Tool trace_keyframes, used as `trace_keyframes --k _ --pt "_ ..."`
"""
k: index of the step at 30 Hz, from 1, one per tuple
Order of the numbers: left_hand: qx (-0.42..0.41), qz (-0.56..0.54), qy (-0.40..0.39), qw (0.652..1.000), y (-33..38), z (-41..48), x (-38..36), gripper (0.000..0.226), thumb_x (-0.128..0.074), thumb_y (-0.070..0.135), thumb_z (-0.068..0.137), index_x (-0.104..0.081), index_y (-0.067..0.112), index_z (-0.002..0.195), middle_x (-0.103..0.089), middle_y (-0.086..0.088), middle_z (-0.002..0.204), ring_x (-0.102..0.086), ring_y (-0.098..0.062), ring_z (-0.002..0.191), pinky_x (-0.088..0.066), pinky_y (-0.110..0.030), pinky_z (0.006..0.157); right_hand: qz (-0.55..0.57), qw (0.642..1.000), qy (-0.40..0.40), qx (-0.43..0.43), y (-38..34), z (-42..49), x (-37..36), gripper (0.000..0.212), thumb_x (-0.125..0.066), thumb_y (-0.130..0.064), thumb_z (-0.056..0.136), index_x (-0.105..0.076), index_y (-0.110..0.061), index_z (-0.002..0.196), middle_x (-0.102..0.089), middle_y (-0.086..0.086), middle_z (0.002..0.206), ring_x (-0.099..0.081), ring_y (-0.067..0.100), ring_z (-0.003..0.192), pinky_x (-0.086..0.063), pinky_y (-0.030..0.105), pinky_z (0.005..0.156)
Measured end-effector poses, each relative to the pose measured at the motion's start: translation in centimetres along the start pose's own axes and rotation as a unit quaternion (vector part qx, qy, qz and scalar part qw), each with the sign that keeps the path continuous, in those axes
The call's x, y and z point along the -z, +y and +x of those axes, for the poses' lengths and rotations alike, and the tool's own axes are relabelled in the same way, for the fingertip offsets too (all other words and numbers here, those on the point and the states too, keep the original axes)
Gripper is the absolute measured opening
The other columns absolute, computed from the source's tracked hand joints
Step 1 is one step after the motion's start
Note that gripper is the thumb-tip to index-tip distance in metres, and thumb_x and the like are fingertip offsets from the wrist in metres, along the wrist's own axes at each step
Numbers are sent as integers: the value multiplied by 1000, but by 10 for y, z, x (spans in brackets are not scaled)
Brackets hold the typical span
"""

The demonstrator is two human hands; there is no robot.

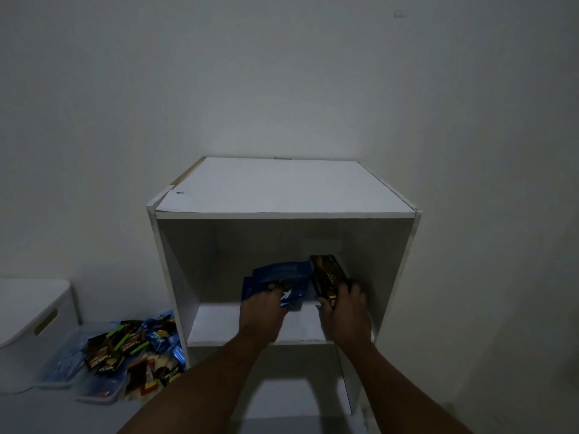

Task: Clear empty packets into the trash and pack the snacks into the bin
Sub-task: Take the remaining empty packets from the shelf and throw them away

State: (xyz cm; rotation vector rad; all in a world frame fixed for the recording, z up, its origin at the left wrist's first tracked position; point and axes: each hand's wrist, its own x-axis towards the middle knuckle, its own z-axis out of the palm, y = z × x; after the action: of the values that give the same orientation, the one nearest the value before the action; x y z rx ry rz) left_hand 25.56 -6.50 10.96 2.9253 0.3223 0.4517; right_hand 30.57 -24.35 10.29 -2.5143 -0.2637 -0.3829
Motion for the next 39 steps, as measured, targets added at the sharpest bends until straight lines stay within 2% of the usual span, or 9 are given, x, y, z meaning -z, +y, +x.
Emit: trace_keyframes --k 3,6,9,14,21,31,35,37,39 --pt "-92 41 10 995 -5 2 8 64 -56 11 93 -32 23 151 -66 -6 122 -68 -26 96 -54 -35 77 1 1000 2 8 -1 0 -1 47 -64 -38 92 -51 -12 130 -43 11 138 -42 27 123 -51 38 87" --pt "-174 7 27 984 -6 0 11 89 -64 3 85 -19 32 156 -59 -13 131 -68 -34 94 -56 -40 71 12 1000 -1 12 -1 -2 1 45 -64 -35 92 -52 -12 128 -43 11 136 -43 27 122 -51 37 86" --pt "-185 -16 -26 982 -8 1 16 77 -63 7 89 -28 36 151 -51 -12 139 -64 -35 105 -56 -43 81 32 999 -5 10 -2 -4 3 45 -63 -35 93 -50 -14 130 -42 9 136 -43 24 121 -51 35 86" --pt "-109 -55 -66 990 -19 6 12 39 -62 2 88 -60 21 122 -62 -5 122 -63 -21 105 -53 -30 88 41 999 -13 8 -4 -6 10 49 -59 -39 95 -49 -14 135 -41 10 142 -43 25 127 -50 36 92" --pt "-34 -207 -22 977 -18 -2 20 9 -65 14 80 -58 20 79 -64 1 84 -62 -13 71 -57 -40 67 51 998 -11 18 -11 -12 21 49 -57 -41 95 -50 -16 136 -41 8 141 -44 25 125 -50 37 89" --pt "26 -442 72 894 -5 -12 61 29 -87 31 72 -71 14 89 -72 3 81 -69 -5 74 -59 -23 67 74 991 64 87 -33 -24 61 44 -60 -40 95 -54 -17 133 -49 6 133 -50 23 119 -51 36 85" --pt "71 -508 75 855 10 -28 84 56 -53 57 92 -70 5 81 -69 -7 72 -66 -14 68 -51 -28 63 72 989 76 105 -38 -36 76 47 -59 -43 95 -52 -19 135 -50 5 131 -52 20 116 -53 35 86" --pt "97 -512 84 849 16 -36 92 49 -37 42 104 -73 11 95 -67 -4 81 -63 -14 75 -46 -23 63 77 988 74 111 -40 -41 84 49 -60 -43 95 -51 -18 136 -50 5 131 -52 20 116 -53 35 87" --pt "91 -475 91 871 18 -42 95 34 -42 25 105 -73 11 107 -70 -10 98 -64 -17 85 -46 -18 62 89 987 73 117 -40 -47 93 50 -61 -43 95 -51 -19 137 -50 5 132 -51 20 116 -52 34 88"
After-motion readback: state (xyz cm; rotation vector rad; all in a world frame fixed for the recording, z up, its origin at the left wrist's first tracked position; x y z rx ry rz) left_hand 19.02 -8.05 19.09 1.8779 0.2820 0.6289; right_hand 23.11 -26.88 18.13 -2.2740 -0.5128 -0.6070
